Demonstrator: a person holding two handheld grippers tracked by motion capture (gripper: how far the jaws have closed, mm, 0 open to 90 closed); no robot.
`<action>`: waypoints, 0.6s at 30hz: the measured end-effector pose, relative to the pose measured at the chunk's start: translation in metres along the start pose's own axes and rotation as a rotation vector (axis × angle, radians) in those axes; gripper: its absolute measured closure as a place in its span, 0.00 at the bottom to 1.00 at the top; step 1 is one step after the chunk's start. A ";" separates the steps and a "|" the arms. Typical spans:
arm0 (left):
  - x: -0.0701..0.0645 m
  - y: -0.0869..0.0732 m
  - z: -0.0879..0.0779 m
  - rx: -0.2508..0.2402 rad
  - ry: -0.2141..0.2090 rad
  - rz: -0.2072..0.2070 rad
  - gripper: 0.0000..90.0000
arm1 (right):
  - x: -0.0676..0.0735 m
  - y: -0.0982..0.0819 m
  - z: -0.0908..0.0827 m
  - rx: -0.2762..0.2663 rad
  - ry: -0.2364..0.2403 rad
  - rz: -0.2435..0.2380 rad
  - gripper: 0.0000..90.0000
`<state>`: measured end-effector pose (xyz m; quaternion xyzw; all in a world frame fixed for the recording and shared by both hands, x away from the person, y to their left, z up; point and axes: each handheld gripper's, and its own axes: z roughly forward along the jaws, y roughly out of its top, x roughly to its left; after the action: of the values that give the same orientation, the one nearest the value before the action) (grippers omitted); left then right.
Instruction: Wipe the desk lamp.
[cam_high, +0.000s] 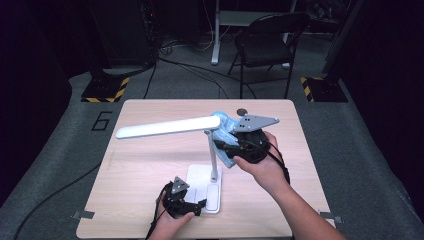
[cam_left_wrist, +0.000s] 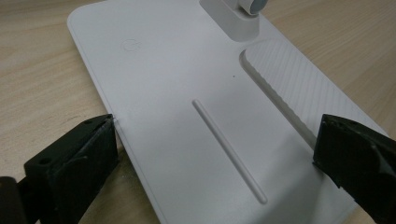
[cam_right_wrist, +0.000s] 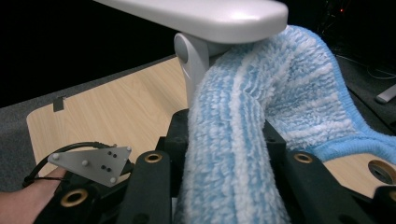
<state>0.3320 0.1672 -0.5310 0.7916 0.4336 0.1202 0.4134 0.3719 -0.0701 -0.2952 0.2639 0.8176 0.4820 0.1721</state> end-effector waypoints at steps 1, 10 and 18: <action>0.000 0.000 0.000 0.001 0.001 0.001 0.00 | 0.000 0.000 0.000 -0.002 0.002 0.000 0.72; 0.000 0.000 0.000 -0.001 0.001 0.001 0.00 | -0.001 0.003 -0.004 -0.016 0.001 0.000 0.72; 0.000 0.000 0.000 0.001 0.003 0.002 0.00 | 0.004 -0.001 0.000 -0.017 -0.022 -0.023 0.73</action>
<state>0.3319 0.1669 -0.5310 0.7920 0.4333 0.1216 0.4125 0.3683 -0.0677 -0.2966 0.2585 0.8144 0.4840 0.1889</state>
